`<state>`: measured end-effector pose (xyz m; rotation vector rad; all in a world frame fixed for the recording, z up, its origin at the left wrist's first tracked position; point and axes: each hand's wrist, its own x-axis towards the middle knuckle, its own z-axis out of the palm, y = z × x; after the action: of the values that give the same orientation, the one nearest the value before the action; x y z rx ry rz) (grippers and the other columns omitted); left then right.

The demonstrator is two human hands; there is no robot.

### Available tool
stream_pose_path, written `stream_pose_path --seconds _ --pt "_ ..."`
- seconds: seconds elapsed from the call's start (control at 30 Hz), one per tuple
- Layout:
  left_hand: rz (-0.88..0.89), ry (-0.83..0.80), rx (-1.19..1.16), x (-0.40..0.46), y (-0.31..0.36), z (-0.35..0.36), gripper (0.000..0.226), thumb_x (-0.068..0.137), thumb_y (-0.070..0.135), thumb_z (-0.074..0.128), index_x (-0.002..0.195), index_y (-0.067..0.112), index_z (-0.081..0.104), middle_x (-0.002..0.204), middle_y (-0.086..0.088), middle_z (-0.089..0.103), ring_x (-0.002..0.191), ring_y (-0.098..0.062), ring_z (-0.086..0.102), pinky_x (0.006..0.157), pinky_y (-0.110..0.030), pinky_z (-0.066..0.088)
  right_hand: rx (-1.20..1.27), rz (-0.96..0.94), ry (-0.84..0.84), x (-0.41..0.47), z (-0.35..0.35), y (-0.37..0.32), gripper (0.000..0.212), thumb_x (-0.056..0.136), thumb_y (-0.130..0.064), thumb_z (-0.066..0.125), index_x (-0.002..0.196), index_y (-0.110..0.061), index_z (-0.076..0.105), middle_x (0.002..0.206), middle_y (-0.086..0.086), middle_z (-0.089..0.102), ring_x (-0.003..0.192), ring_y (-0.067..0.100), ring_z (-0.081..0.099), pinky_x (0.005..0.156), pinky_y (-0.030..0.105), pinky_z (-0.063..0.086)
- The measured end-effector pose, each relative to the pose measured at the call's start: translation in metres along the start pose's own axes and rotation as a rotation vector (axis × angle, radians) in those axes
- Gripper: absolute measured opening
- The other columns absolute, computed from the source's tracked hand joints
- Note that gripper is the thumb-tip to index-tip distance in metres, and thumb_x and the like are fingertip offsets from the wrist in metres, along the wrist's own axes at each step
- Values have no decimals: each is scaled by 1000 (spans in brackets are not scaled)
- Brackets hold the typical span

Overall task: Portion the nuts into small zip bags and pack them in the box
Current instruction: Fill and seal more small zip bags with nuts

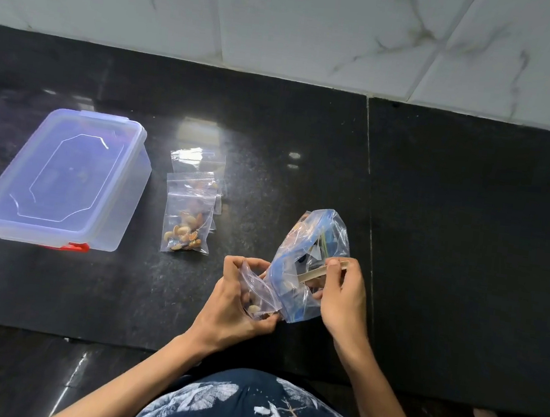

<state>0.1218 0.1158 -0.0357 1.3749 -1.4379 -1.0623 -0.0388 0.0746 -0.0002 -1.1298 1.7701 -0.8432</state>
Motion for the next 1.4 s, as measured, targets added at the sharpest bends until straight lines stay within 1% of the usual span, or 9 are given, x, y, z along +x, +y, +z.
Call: stream_pose_path --seconds 0.23,0.47,0.6,0.73,0.83,0.9,1.1,1.23,1.4 --pt "-1 36 16 1 3 -1 74 60 -2 84 102 30 31 113 25 57 71 -14 70 63 -31 60 273 223 24 4 0 -14 14 102 -22 39 101 -16 52 86 8 68 69 16 69 55 21 53" --pt "-39 44 -13 0 4 1 74 60 -6 83 101 25 29 113 26 57 72 -10 71 66 -23 58 358 235 74 3 -5 -20 13 102 -22 39 101 -16 50 78 7 68 62 10 68 55 18 56" --pt "-25 47 -39 -2 8 0 73 60 -5 84 101 22 31 115 11 57 79 -6 70 69 -16 54 380 255 142 4 -13 -16 17 102 -21 38 110 -11 50 81 5 68 67 11 69 57 17 56" --pt "10 54 -63 -4 12 -3 64 64 15 84 103 17 34 112 5 60 87 -5 68 73 -13 52 385 264 205 5 -23 -15 19 102 -21 38 113 -10 50 88 10 68 71 12 69 56 18 54" --pt "26 91 -64 -5 12 -6 58 65 31 76 104 15 36 108 8 62 87 -9 67 75 -21 55 392 258 236 5 -30 -16 22 102 -22 38 116 -9 49 91 12 68 74 15 69 60 22 55" --pt "40 112 -64 -6 11 -8 55 66 33 75 104 18 37 107 13 61 89 -13 67 76 -26 56 404 244 249 4 -37 -19 20 102 -21 38 114 -10 49 87 10 67 72 13 69 59 20 56" --pt "128 151 -118 -9 24 -11 52 69 27 72 108 9 42 108 11 57 90 -9 65 80 -20 52 460 98 227 -16 -58 -49 15 102 -20 39 101 -15 53 85 6 66 70 13 70 57 20 54" --pt "198 150 -117 -9 37 -11 59 70 26 72 119 16 41 107 -2 60 90 -13 65 83 -21 52 457 -16 128 -40 -57 -71 15 101 -21 41 94 -19 55 80 5 67 71 16 71 61 25 55" --pt "255 138 -66 -14 49 -10 65 69 27 73 124 18 42 110 6 62 96 -7 65 80 -14 51 352 -204 79 -66 -44 -80 17 101 -21 39 91 -23 53 68 -11 69 67 12 70 59 22 55"
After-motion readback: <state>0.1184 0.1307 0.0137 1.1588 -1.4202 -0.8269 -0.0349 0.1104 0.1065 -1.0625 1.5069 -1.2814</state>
